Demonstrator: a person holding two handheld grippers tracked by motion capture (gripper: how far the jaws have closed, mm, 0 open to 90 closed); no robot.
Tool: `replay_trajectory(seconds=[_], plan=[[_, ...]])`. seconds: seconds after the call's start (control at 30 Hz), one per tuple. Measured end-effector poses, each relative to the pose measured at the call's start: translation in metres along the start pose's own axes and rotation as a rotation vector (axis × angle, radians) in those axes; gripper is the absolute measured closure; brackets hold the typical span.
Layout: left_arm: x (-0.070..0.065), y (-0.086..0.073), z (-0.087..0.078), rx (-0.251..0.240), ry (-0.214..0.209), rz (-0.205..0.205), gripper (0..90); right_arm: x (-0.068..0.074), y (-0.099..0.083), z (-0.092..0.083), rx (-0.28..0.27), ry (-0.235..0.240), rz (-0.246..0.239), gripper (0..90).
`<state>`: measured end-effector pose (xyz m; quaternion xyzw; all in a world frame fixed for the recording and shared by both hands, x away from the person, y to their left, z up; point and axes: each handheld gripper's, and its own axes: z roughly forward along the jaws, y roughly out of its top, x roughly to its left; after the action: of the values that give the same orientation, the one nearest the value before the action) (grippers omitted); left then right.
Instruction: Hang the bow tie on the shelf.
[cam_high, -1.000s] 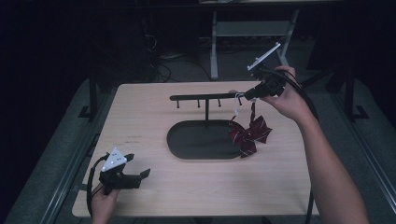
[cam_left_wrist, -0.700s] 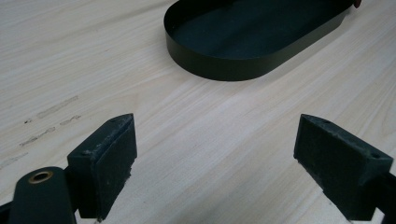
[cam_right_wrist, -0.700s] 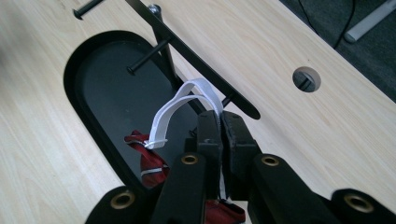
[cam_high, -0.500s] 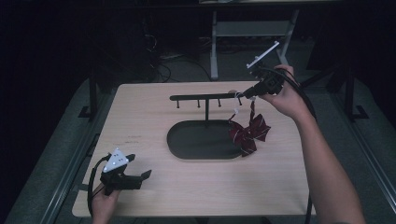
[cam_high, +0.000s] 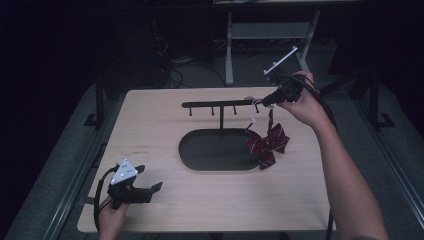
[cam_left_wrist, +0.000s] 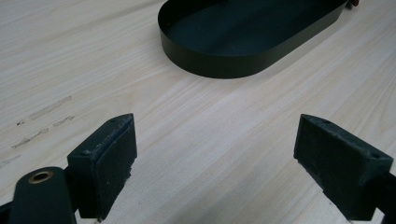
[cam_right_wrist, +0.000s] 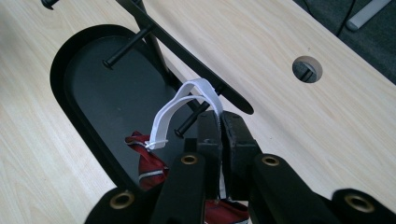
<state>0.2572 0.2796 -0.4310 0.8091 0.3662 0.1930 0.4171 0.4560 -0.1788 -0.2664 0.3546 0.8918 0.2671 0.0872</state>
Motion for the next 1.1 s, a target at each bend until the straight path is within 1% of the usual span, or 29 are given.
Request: replay_trajectory(seconds=[0.2, 0.4, 0.57, 0.63, 0.67, 0.73, 0.83, 0.93, 1.1], plan=[[-0.001, 0.0, 0.001, -0.001, -0.007, 0.002, 13.1, -0.003, -0.001, 0.003, 0.004, 0.002, 0.013, 86.2], [0.0, 0.0, 0.001, -0.001, -0.006, 0.0, 13.1, -0.007, -0.003, 0.007, 0.007, 0.023, 0.021, 85.7], [0.0, -0.001, 0.001, -0.008, -0.008, -0.009, 13.1, -0.007, -0.002, 0.009, 0.008, 0.019, 0.021, 85.5], [0.001, -0.001, 0.0, -0.001, -0.007, -0.008, 13.1, -0.008, -0.002, 0.009, 0.012, 0.02, 0.021, 85.3], [0.001, 0.0, -0.001, 0.003, -0.007, -0.007, 13.1, -0.008, -0.002, 0.01, 0.016, 0.018, 0.022, 85.0], [0.001, -0.001, 0.0, -0.006, -0.008, -0.008, 13.1, -0.008, -0.002, 0.012, 0.018, 0.018, 0.02, 84.2], [0.001, -0.001, 0.0, -0.004, -0.009, -0.007, 13.1, -0.007, -0.001, 0.013, 0.02, 0.016, 0.018, 82.6], [0.001, -0.001, -0.001, -0.007, -0.021, 0.0, 13.1, -0.007, -0.001, 0.014, 0.028, 0.017, 0.02, 80.4], [0.001, -0.001, -0.001, -0.006, -0.019, 0.0, 13.1, -0.007, -0.001, 0.016, 0.03, 0.022, 0.02, 78.2]])
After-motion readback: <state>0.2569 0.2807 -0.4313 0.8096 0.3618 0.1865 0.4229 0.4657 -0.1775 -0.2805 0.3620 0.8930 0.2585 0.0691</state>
